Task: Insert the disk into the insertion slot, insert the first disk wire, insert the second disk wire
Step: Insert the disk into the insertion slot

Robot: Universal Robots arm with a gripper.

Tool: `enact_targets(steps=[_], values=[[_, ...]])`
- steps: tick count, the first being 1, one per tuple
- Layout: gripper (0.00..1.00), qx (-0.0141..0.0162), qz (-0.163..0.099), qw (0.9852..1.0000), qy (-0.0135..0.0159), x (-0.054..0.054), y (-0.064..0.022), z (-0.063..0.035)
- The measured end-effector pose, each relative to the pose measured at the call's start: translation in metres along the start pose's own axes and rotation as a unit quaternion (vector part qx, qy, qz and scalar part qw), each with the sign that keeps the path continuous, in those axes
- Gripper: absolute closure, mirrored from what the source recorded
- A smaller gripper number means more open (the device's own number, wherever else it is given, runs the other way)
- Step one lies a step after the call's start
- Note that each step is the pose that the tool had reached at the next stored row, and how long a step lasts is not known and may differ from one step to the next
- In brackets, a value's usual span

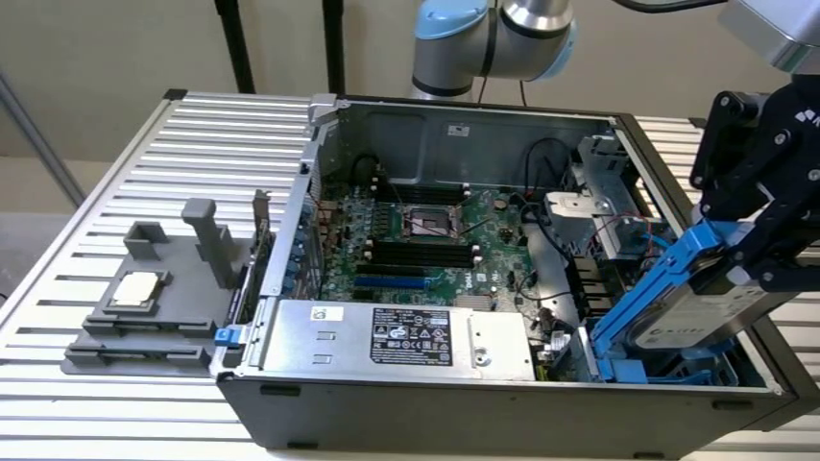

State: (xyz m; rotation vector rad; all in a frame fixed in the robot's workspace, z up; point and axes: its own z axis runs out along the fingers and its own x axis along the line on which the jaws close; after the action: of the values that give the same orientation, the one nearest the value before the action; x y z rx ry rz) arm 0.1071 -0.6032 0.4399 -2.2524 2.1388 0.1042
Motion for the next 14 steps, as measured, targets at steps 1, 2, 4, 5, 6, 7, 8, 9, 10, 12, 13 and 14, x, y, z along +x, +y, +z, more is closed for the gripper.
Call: enact_targets(steps=[1, 2, 4, 5, 6, 7, 8, 9, 10, 12, 13, 14], values=[[0.68, 0.0000, 0.000, 1.0000, -0.0002, -0.0002, 0.0000, 0.0004], [0.68, 0.0000, 0.000, 1.0000, -0.0005, -0.0003, 0.0000, 0.0008], [0.68, 0.0001, 0.000, 1.0000, -0.0014, -0.0006, -0.0001, 0.0018], [0.68, 0.0001, 0.000, 1.0000, -0.0020, -0.0007, -0.0001, 0.0021], [0.68, 0.0001, 0.000, 1.0000, -0.0027, -0.0009, -0.0002, 0.0024], [0.68, 0.0002, 0.000, 1.0000, -0.0034, -0.0010, -0.0003, 0.0029], [0.68, 0.0002, 0.000, 1.0000, -0.0041, -0.0012, -0.0005, 0.0032], [0.68, 0.0003, 0.000, 1.0000, -0.0049, -0.0013, -0.0007, 0.0036], [0.68, 0.0003, 0.000, 1.0000, -0.0055, -0.0015, -0.0009, 0.0040], [0.68, 0.0003, 0.000, 1.0000, -0.0070, -0.0015, -0.0009, 0.0056], [0.68, 0.0004, 0.000, 1.0000, -0.0076, -0.0014, -0.0010, 0.0066], [0.68, 0.0004, 0.000, 1.0000, -0.0081, -0.0013, -0.0011, 0.0078]])
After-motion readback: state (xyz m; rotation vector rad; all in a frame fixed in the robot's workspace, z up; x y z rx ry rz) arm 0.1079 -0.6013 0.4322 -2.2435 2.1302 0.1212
